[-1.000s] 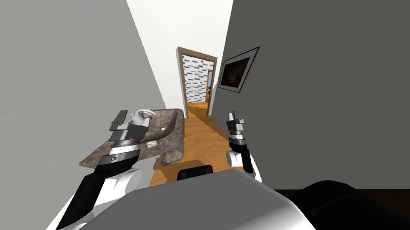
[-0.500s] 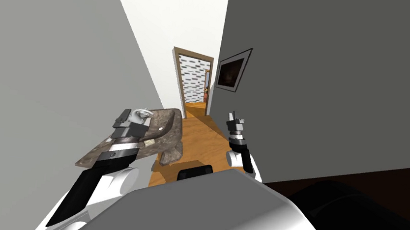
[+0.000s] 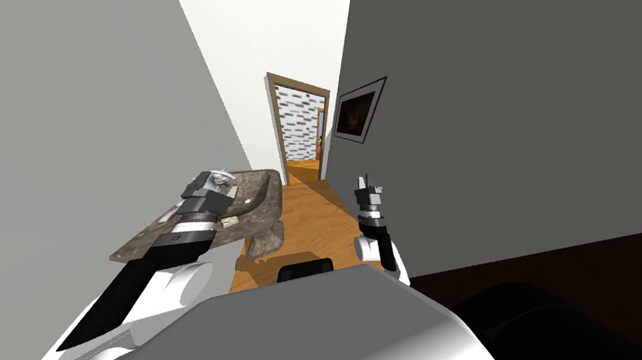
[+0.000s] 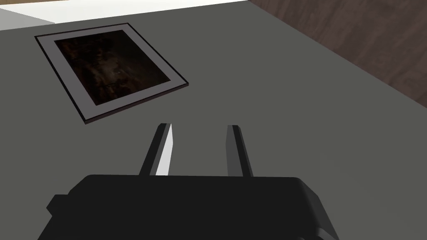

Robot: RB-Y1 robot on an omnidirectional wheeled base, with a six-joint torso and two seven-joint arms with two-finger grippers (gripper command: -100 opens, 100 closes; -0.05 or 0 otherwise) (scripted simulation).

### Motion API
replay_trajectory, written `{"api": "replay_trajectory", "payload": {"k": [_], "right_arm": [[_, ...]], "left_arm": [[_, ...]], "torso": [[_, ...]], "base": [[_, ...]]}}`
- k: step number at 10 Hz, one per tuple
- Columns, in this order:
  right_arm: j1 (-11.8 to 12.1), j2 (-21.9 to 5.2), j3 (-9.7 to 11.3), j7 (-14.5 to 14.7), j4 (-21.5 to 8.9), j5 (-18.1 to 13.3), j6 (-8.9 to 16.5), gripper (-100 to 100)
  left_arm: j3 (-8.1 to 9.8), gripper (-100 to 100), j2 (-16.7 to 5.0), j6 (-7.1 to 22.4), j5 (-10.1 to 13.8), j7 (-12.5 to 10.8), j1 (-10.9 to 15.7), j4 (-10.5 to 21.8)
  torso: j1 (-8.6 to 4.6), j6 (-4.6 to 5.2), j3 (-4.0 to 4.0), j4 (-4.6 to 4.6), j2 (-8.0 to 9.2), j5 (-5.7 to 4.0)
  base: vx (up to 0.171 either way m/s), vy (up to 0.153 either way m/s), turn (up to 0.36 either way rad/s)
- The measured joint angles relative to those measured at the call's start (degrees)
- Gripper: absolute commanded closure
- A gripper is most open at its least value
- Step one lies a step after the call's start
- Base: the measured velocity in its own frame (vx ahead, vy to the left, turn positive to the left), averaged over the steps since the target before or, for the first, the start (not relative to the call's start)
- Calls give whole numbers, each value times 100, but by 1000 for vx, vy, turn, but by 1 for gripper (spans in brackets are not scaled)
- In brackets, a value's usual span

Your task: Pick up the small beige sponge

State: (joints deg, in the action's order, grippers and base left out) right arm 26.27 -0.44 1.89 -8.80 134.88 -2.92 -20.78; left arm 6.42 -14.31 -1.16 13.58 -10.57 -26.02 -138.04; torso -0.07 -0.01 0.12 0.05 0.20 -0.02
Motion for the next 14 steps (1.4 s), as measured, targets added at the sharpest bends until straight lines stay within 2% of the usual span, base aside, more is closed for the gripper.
{"api": "replay_trajectory", "payload": {"k": [7, 14], "right_arm": [[0, 0, 0, 0, 0, 0, 0, 0], [1, 0, -1, 0, 0, 0, 0, 0]], "left_arm": [[330, -100, -276, 1116, 347, -119, 43, -84], [521, -100, -385, 2167, 540, -180, 63, -108]], "torso": [[1, 0, -5, -2, -8, 0], [11, -1, -10, -4, -17, 2]], "base": [[-33, -28, -52], [-10, -16, -33]]}}
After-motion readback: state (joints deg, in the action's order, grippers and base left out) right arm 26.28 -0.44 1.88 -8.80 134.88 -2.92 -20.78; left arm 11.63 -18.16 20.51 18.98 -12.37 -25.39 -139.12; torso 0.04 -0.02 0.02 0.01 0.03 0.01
